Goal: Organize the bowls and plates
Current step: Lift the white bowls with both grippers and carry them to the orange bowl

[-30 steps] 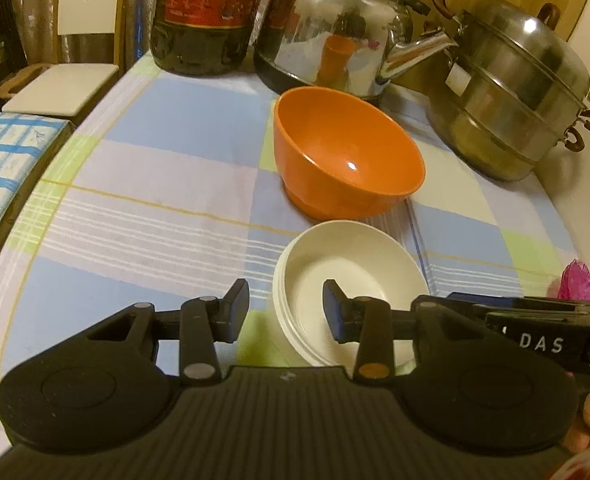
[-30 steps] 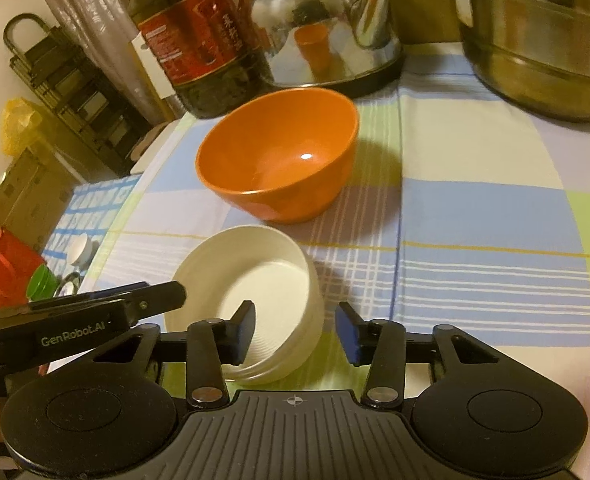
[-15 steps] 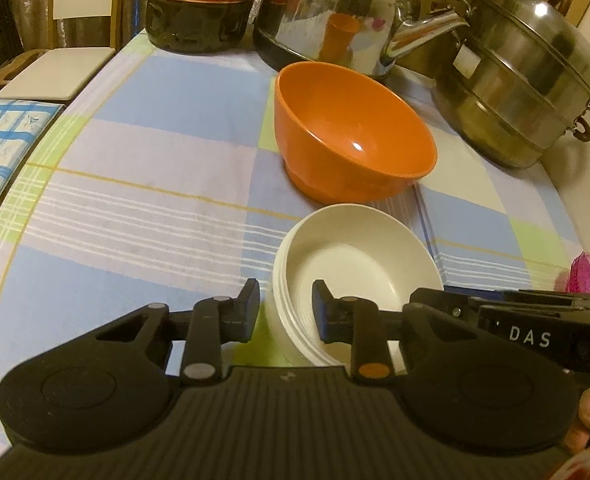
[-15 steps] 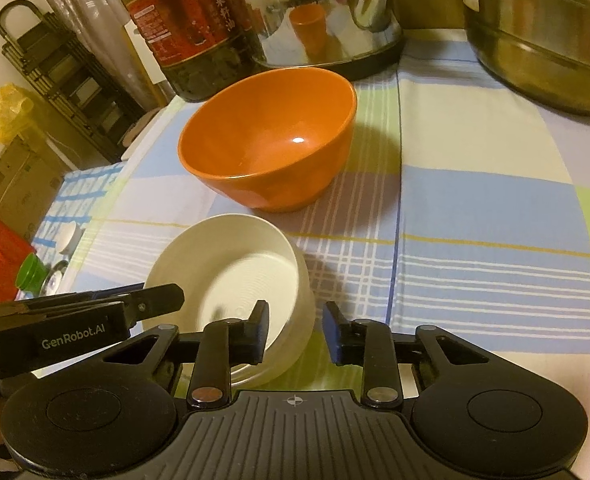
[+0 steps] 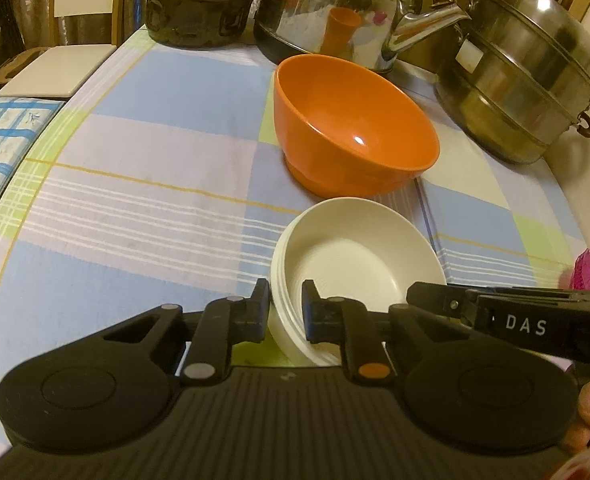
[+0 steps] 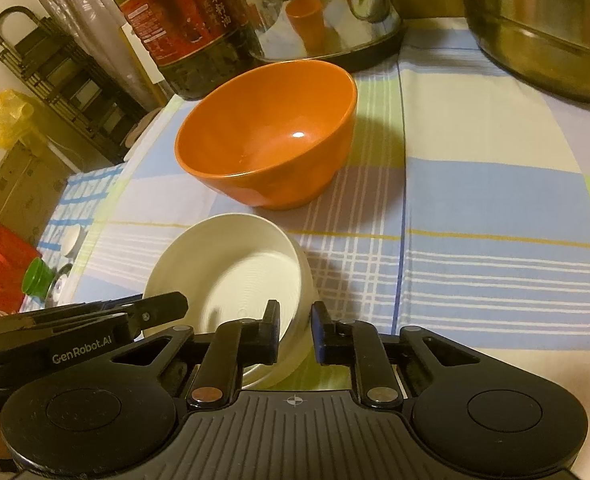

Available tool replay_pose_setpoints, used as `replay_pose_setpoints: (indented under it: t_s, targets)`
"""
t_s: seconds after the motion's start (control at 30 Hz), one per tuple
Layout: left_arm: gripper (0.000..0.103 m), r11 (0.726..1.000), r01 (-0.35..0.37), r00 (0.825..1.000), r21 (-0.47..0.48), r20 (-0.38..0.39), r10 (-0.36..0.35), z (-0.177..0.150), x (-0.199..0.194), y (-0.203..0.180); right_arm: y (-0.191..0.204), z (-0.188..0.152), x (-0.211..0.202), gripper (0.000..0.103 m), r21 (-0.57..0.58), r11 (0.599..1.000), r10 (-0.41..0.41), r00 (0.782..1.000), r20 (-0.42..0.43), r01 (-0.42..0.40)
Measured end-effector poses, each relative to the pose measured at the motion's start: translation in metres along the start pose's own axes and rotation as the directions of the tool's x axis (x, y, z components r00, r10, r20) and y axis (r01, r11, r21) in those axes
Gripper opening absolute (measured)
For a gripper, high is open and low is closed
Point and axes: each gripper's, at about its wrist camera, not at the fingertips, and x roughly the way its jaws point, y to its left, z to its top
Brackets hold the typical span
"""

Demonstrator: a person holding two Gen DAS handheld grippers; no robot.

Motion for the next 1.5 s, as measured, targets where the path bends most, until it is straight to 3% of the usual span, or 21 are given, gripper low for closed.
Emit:
replay_pose_setpoints:
  t_s: [0.5,1.0,1.5]
  targets:
    - [0.013,1.000,0.008,1.000,0.010,0.008,-0.008,0.000,-0.007,-0.004,0.002,0.000,-0.004,0.014,-0.018,0.999,-0.027,1.000,0.005,0.027]
    - [0.012,0.997,0.059,0.998,0.040,0.008,-0.059,0.002,-0.017,-0.030,-0.010,0.002,-0.037,0.012,-0.006,0.997,-0.079,0.996,0.035,0.079]
    - [0.012,0.996,0.086,0.993,0.035,0.073,-0.088,0.018,-0.033,-0.059,-0.014,0.013,-0.077,0.011,-0.022,0.993,-0.114,0.983,0.144,0.119]
